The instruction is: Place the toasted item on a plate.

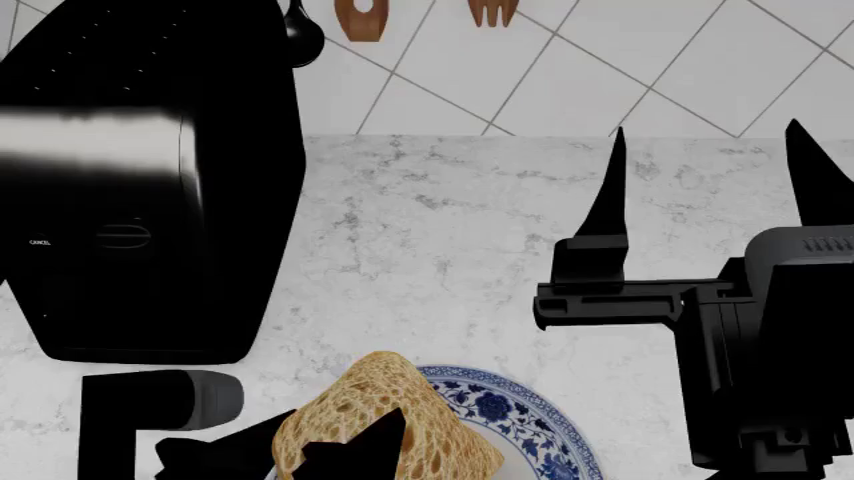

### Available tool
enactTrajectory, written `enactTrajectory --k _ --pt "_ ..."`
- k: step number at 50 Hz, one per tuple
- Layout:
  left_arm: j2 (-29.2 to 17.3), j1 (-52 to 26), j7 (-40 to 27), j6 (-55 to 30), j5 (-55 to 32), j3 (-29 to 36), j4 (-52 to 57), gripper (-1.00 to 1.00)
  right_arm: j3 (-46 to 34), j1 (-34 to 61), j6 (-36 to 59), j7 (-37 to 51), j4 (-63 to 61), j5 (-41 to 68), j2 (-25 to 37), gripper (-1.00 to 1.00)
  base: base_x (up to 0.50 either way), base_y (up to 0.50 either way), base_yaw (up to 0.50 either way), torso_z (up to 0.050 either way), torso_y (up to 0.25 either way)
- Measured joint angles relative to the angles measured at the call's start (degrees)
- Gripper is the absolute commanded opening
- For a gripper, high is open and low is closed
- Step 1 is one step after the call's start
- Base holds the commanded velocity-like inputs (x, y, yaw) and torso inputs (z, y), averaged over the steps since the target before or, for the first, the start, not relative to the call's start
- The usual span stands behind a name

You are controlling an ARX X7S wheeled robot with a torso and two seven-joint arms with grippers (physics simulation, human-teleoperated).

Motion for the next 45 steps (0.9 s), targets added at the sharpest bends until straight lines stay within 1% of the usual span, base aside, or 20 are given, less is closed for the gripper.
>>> enactTrajectory --k 18,23,34,45 --pt "-4.3 -2.7 0.6 -2.4 10.5 6.7 4.5 1.0 -0.1 0.0 -0.5 0.1 0.1 0.3 0.1 1.0 0.0 0.0 0.0 0.0 0.0" --pt "-4.9 -3.9 -0.1 -3.3 11.6 7.7 6.1 1.0 -0.1 0.1 -0.6 0.1 0.2 0.4 0.1 1.0 0.0 0.0 0.0 0.0 0.0" --pt "-5.6 -7.8 -3.8 -5.8 9.5 7.4 10.1 1.0 0.0 -0.3 -0.7 0.3 0.0 0.5 0.3 1.0 0.0 0.0 0.0 0.0 0.0" --pt "-6.2 -14.9 -10.6 -8.8 1.5 4.5 13.5 1.0 0.3 -0.8 -0.6 0.6 -0.8 0.9 0.6 1.0 0.0 0.0 0.0 0.0 0.0"
